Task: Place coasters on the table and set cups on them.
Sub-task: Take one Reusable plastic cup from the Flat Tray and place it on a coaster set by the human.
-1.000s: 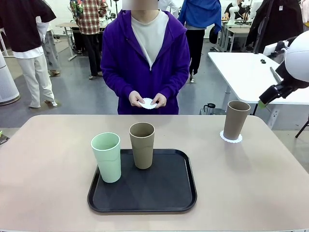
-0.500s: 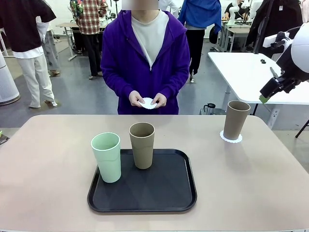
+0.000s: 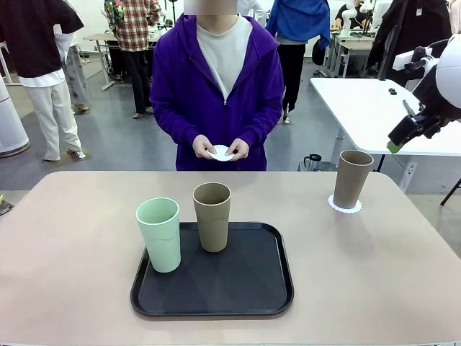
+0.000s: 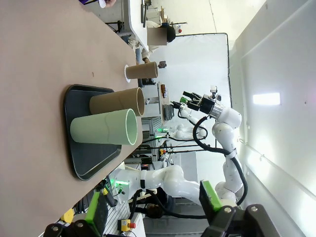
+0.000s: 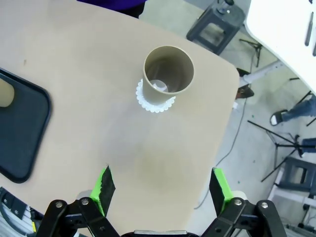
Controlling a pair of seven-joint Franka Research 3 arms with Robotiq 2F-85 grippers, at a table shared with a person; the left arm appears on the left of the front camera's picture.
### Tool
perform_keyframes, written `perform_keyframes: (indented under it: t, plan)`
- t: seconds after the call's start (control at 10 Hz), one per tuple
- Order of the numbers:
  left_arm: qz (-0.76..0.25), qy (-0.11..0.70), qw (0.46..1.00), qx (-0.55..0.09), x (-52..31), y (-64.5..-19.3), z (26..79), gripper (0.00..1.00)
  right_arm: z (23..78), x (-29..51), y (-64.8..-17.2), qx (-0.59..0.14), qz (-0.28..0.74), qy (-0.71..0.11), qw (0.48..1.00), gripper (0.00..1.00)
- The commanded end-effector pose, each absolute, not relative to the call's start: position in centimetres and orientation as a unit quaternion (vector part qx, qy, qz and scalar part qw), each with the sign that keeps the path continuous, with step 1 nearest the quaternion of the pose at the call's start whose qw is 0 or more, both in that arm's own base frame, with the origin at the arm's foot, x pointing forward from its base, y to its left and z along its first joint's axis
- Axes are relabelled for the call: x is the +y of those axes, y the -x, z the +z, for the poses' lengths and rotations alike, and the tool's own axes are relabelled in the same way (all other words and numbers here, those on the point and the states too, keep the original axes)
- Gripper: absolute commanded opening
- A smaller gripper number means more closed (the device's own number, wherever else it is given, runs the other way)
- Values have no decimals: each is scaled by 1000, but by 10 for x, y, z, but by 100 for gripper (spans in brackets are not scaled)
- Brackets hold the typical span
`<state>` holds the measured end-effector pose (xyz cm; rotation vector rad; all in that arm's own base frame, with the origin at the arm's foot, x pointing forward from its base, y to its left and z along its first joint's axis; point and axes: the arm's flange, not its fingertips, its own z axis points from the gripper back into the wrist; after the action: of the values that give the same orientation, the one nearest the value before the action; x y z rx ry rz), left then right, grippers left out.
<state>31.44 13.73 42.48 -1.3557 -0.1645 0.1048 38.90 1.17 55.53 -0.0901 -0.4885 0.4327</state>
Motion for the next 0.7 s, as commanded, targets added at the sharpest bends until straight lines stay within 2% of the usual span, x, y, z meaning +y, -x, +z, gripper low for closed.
perform_keyframes:
  t: [0.0,0.3,0.5,0.6]
  plan:
    - [48,630,771,-81,137,-315,426,100,552,13,-388,-245,204,55,946,100]
    - [48,630,771,-81,137,-315,426,100,555,12,-389,-240,213,44,946,100]
    - [48,630,771,-81,137,-315,426,100,541,-51,-396,-132,200,-204,949,100]
    - [48,630,771,-81,137,-315,426,100,532,-77,-402,-120,183,-281,934,100]
